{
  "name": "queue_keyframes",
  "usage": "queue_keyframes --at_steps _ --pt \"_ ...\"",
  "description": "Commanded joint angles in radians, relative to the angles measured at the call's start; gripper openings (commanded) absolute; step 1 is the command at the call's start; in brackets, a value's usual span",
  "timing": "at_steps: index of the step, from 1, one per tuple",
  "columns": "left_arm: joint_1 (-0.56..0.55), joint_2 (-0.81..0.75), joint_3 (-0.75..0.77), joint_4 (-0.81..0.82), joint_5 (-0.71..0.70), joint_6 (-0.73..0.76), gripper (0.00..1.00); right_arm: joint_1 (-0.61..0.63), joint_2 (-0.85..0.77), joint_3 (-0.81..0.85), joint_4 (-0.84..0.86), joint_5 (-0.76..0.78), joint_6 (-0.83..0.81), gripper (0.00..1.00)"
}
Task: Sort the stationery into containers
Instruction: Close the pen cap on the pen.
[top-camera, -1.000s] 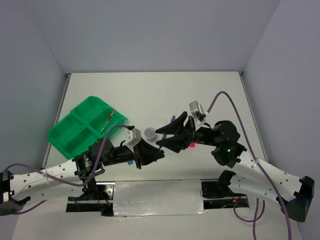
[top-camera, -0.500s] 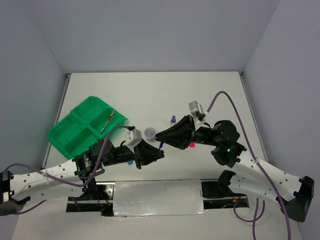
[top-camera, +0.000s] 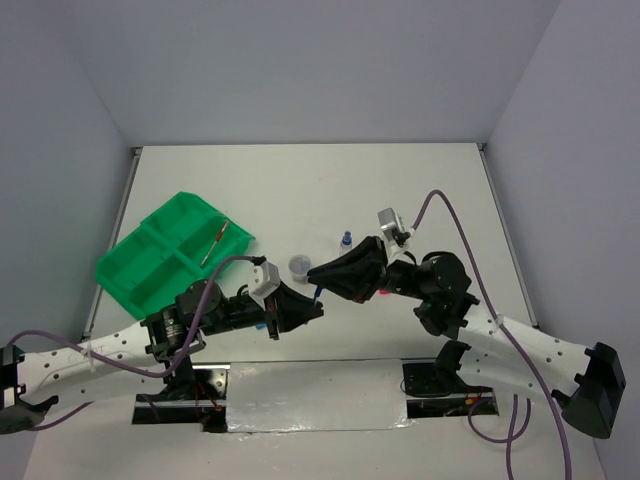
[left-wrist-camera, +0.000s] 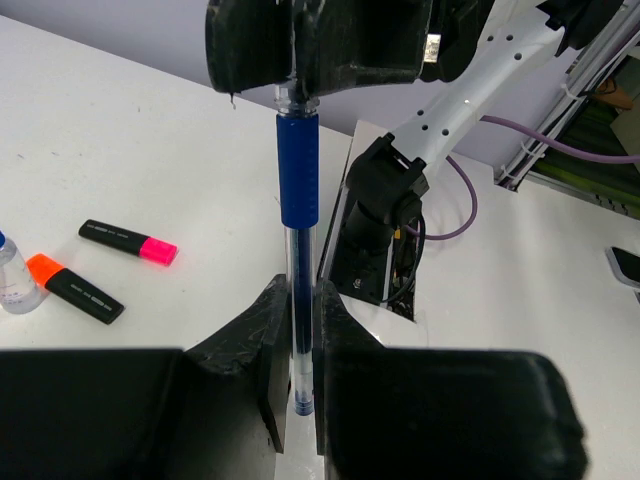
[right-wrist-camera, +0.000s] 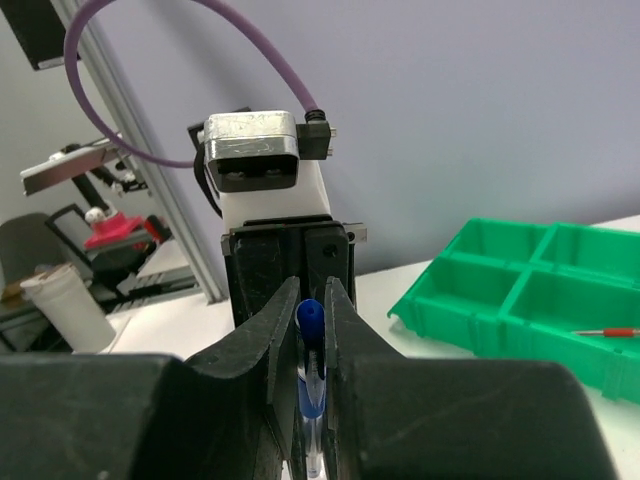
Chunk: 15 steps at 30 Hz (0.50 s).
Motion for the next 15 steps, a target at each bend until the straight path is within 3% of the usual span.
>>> queue_keyframes --at_steps 1,9,15 --pt "-0.002 -0.040 0.055 0.187 -0.014 0.056 0.00 0.037 0.021 -0.072 0.048 0.077 -0.008 0.00" --pt "-0.003 -0.006 0.104 0.238 -0.017 0.083 0.00 0.106 0.118 -0.134 0.160 0.120 -0.013 0.00" --pt "0.000 -0.003 0.210 0.141 -0.014 0.162 0.00 0.127 0.223 -0.166 0.217 0.116 -0.003 0.00"
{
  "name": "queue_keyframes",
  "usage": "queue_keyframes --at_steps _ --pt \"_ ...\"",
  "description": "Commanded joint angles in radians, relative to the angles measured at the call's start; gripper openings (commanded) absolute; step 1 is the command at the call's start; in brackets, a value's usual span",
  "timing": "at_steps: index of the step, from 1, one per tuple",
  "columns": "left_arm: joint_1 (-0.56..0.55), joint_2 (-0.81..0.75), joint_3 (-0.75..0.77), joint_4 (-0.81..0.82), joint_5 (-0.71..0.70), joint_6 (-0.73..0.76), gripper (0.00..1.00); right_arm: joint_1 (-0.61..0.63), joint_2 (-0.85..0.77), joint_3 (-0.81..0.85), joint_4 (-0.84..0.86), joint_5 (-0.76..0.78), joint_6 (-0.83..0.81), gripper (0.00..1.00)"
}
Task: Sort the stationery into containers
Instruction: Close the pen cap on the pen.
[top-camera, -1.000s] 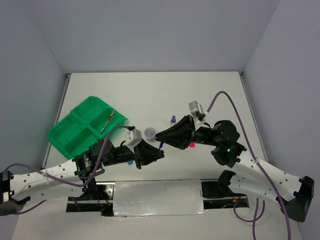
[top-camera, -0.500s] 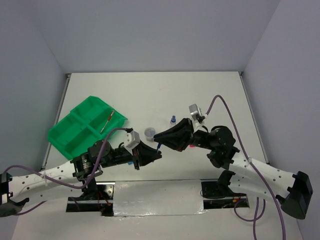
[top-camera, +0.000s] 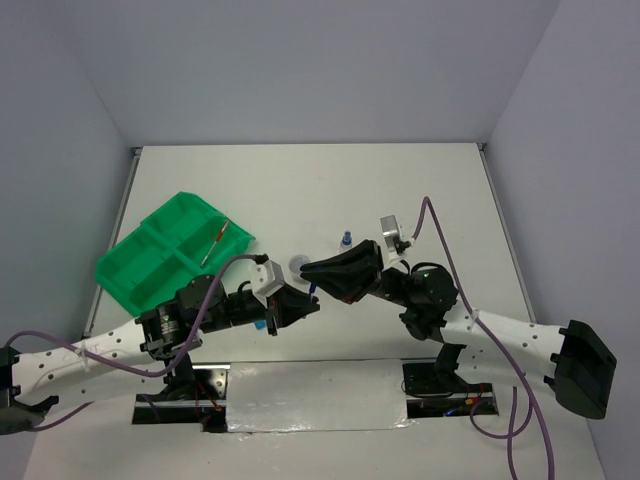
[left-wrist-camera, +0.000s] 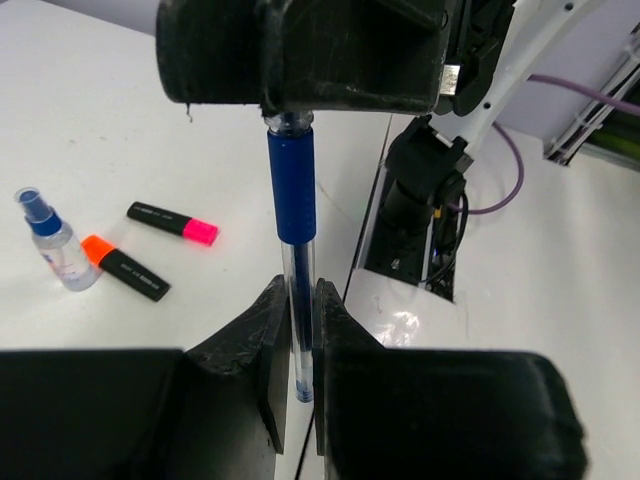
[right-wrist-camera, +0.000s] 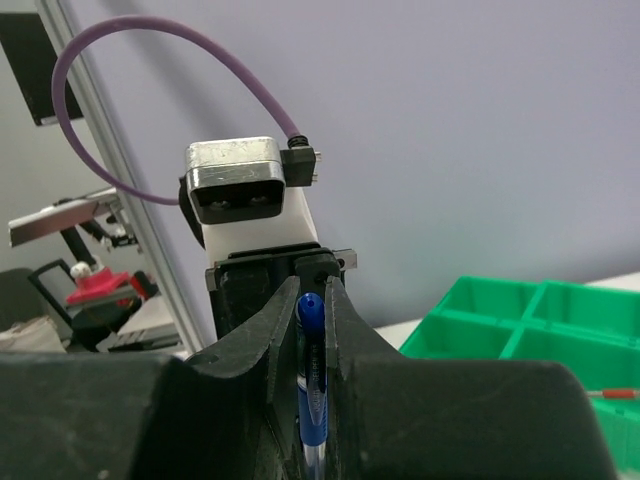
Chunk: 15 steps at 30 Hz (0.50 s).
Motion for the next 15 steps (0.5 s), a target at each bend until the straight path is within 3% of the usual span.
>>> queue_keyframes --at_steps 1,5,15 --pt "-0.005 -0.004 0.182 0.212 0.022 0.090 0.00 0.042 0.107 -0.065 -0.119 -0.046 0.000 0.00" --pt "-0.005 -0.015 0.239 0.111 0.009 0.133 0.00 0.044 0.147 -0.088 -0.119 -0.048 -0.003 0.00" --pt "-0.004 -0.053 0.277 0.060 0.003 0.168 0.00 0.062 0.259 -0.110 -0.055 -0.078 0.036 0.00"
